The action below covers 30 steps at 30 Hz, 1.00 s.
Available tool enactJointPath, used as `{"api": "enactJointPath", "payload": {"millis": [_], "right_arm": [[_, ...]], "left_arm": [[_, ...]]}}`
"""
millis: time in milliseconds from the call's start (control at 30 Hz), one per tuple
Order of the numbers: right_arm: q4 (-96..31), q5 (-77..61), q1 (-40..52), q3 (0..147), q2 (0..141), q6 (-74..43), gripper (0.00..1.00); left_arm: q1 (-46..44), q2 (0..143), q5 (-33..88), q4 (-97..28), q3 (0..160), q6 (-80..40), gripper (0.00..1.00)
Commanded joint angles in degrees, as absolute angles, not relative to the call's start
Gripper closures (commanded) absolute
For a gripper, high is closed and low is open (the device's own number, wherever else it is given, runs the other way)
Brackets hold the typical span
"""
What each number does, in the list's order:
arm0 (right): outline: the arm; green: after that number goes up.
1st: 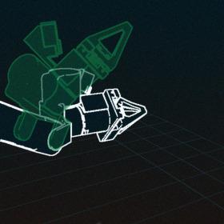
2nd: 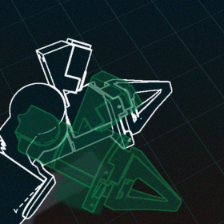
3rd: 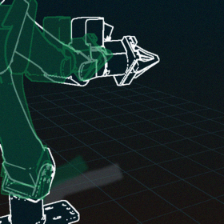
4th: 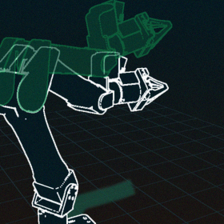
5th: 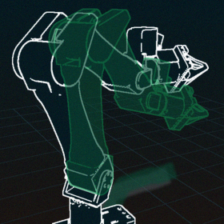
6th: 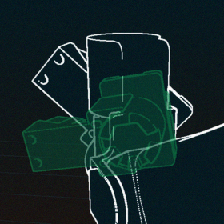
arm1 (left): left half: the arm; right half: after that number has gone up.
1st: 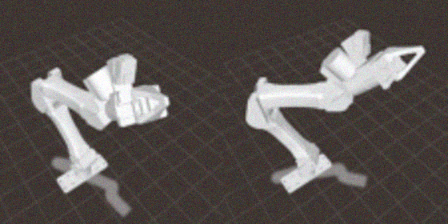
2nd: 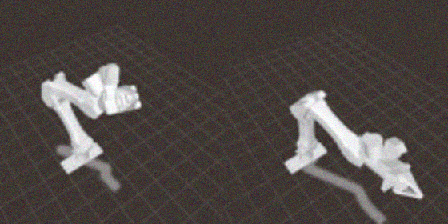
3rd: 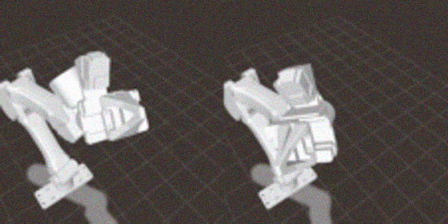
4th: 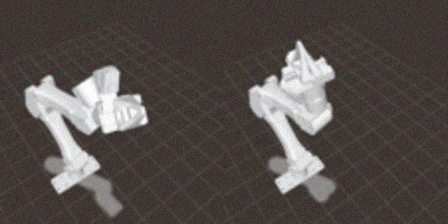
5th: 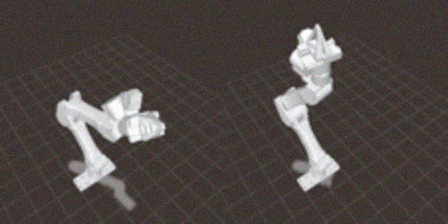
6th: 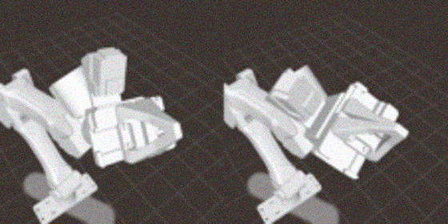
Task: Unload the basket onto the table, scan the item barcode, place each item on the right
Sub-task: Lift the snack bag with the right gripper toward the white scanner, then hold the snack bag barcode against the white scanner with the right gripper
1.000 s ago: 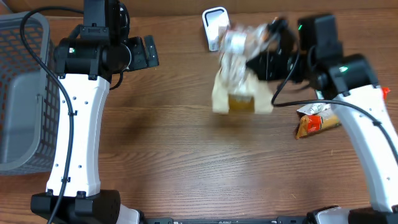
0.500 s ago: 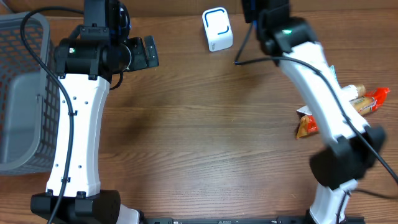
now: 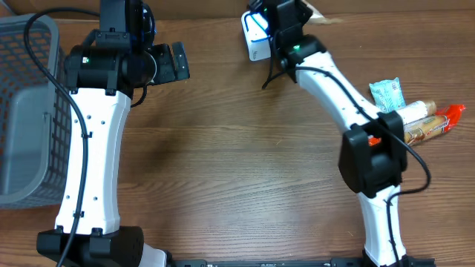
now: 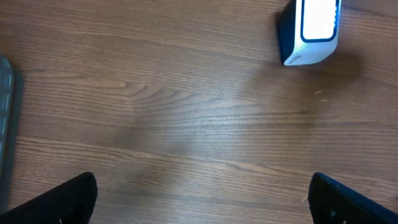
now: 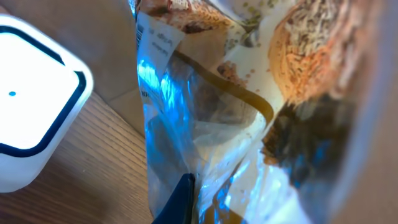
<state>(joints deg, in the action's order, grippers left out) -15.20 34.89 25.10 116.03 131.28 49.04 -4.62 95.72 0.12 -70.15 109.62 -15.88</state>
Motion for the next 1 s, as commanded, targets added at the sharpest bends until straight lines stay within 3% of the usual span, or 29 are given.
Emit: {"api": "enactJointPath", "payload": {"millis": [0, 967], "right_arm": [[-13.02, 39.13, 26.26, 116.44, 133.43, 54.33, 0.96], [-7.31, 47.37, 28.93, 115.77, 140.66, 56.8, 0.96]], "left_arm": [[-4.89, 95.5, -0.58, -70.06, 109.38, -14.76, 0.0], [-4.89, 95.5, -0.58, -70.06, 109.38, -14.76, 0.0]]}}
